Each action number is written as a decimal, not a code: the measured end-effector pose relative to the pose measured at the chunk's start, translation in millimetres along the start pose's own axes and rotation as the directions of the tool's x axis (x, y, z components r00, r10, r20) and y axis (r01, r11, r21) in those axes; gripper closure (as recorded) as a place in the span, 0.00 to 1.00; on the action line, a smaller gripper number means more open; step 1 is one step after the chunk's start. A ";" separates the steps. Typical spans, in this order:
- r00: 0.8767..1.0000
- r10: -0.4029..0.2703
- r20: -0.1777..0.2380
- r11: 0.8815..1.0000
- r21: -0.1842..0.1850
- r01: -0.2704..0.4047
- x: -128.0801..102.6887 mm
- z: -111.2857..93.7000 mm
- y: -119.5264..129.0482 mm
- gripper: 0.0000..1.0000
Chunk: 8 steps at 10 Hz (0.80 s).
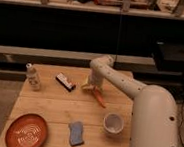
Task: Place the pepper on the white sponge
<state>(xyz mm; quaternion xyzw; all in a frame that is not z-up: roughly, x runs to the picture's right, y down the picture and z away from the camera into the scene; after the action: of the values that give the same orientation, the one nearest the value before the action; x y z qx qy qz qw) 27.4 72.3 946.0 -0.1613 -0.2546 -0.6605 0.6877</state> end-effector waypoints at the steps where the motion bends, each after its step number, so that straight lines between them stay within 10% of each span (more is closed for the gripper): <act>1: 1.000 -0.009 -0.005 1.000 -0.005 0.009 -0.8 -1.6 0.9 0.20; 8: 1.000 -0.010 -0.006 1.000 -0.007 0.009 -0.6 -1.0 0.0 0.20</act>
<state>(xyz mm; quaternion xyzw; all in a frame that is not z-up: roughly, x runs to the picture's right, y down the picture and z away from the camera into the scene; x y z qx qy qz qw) 27.6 72.2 944.8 -0.1604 -0.2510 -0.6651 0.6848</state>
